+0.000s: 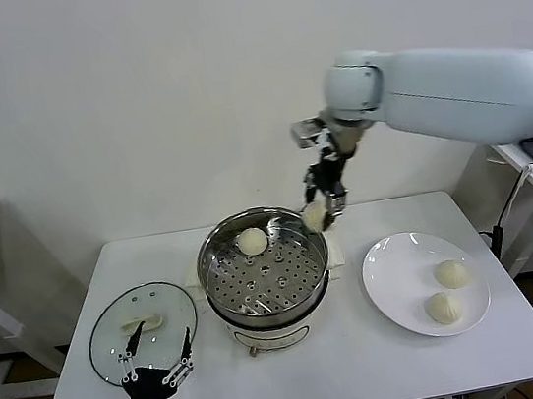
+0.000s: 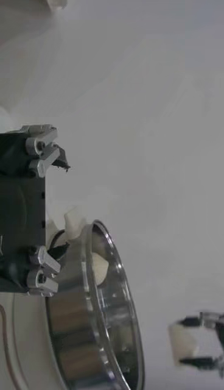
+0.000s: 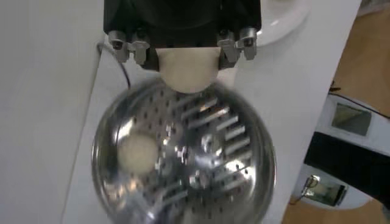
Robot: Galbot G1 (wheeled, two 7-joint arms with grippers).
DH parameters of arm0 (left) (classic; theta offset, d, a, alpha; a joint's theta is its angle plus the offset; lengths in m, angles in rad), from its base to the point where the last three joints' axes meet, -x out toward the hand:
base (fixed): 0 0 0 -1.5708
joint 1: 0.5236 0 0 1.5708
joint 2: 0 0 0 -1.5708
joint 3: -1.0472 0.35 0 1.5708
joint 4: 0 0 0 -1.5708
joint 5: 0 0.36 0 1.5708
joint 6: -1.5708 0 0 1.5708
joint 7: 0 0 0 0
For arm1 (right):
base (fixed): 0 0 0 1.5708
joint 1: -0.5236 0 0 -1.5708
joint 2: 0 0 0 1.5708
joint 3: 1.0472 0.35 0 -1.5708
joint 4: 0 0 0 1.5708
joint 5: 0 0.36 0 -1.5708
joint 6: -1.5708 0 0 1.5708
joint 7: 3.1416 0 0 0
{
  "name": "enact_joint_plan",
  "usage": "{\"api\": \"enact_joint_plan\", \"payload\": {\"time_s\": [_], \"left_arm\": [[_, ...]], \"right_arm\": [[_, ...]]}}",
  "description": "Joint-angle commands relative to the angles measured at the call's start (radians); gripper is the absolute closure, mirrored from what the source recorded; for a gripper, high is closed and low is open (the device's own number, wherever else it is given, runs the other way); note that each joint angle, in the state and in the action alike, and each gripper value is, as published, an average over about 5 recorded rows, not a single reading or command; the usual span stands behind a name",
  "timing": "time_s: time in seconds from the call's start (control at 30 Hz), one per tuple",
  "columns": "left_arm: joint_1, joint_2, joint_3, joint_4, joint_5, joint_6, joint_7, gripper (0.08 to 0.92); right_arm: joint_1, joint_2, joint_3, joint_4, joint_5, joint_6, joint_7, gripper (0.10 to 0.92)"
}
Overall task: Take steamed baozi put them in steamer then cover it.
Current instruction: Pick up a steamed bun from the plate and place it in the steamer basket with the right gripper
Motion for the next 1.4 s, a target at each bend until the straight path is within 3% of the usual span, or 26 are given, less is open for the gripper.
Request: {"api": "enact_joint_plan", "payload": {"time_s": [0.03,0.47,0.97,1.4], "left_arm": [[-0.007,0.0,0.001,0.009,-0.001,-0.003,-0.001,0.177],[-0.002,0.002,-0.015,0.01,-0.002,-0.013,-0.004,0.177],[0.012,-0.002,-0.029,0.01,-0.003,-0.022,-0.006,0.177],[0.015,-0.007,-0.028,0.011,-0.002,-0.025,-0.006,0.177]], "right_arm": [[-0.047,0.258,-0.026,-0.054,0.108,-0.037,0.095,0.376],[-0.183,0.413,-0.034,-0.188,0.104,-0.06,0.178,0.381],[-0.235,0.424,-0.039,-0.221,0.059,-0.062,0.182,0.369],[-0.2,0.308,-0.015,-0.114,0.013,-0.066,0.19,0.205]]}}
